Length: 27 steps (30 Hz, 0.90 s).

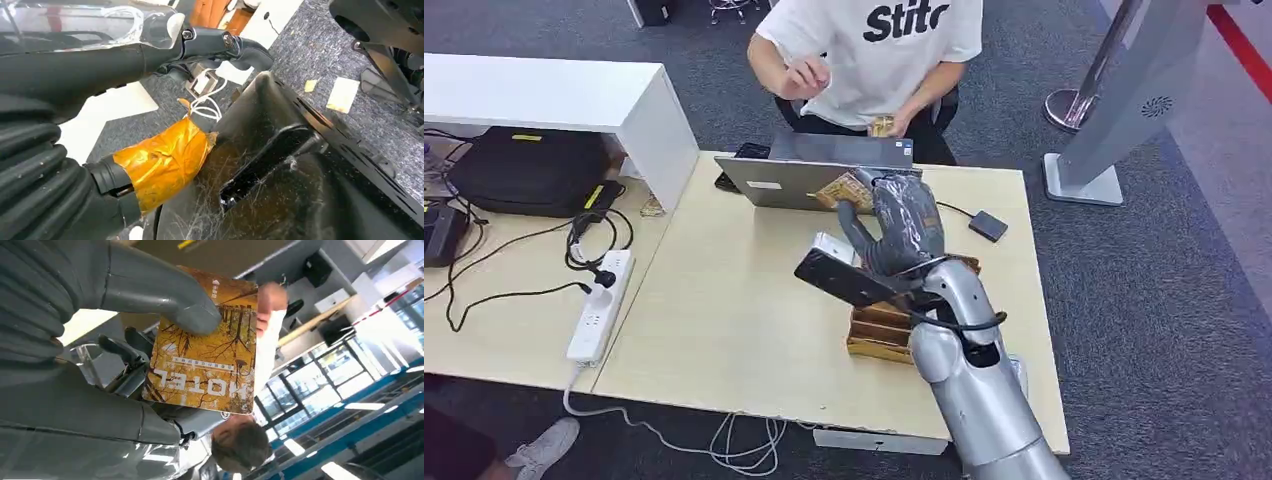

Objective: Pass the card to the sensor for recognition and then transmit it.

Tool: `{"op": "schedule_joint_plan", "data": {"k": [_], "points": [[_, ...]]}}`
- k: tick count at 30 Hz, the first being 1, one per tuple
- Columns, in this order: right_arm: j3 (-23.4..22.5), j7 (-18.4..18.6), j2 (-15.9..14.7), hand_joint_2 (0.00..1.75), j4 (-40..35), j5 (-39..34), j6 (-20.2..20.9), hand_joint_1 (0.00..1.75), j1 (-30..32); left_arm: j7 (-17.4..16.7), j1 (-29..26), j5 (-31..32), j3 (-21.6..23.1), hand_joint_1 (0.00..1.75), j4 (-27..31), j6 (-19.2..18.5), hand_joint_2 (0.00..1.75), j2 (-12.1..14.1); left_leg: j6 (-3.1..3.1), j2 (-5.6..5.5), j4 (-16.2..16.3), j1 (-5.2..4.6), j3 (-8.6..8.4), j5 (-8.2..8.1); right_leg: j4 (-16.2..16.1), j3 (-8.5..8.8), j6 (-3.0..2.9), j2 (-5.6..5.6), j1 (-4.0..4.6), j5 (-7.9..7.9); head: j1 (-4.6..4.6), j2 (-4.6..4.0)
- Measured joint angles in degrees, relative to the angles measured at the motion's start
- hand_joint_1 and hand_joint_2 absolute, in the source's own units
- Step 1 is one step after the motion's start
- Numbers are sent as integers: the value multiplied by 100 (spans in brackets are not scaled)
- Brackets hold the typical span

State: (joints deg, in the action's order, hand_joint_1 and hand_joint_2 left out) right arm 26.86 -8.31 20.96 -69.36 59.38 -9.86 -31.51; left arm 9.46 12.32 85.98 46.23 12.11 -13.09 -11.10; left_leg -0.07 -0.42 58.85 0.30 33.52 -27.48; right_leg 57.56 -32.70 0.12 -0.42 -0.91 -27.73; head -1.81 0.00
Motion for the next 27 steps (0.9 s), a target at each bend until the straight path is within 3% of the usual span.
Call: {"op": "schedule_joint_plan", "data": {"k": [5,12,27], "points": [[0,-321,-142,175,-445,-174,-35,175,585,-190,-40,-124,0,0,-4,146,175,4,0,-1,0,-1,0,0,-1,0,0,-2,0,0,0,0],[-111,-367,-579,175,-837,-205,-131,175,1188,-301,-49,-216,0,0,-13,201,175,4,1,1,0,-2,0,-1,-3,0,0,0,-1,0,0,0],[-1211,-268,-1014,175,-638,-605,142,175,1639,-365,-68,-203,0,0,-15,273,175,4,1,0,0,-2,0,-1,-3,0,0,0,-1,1,-2,0]]}}
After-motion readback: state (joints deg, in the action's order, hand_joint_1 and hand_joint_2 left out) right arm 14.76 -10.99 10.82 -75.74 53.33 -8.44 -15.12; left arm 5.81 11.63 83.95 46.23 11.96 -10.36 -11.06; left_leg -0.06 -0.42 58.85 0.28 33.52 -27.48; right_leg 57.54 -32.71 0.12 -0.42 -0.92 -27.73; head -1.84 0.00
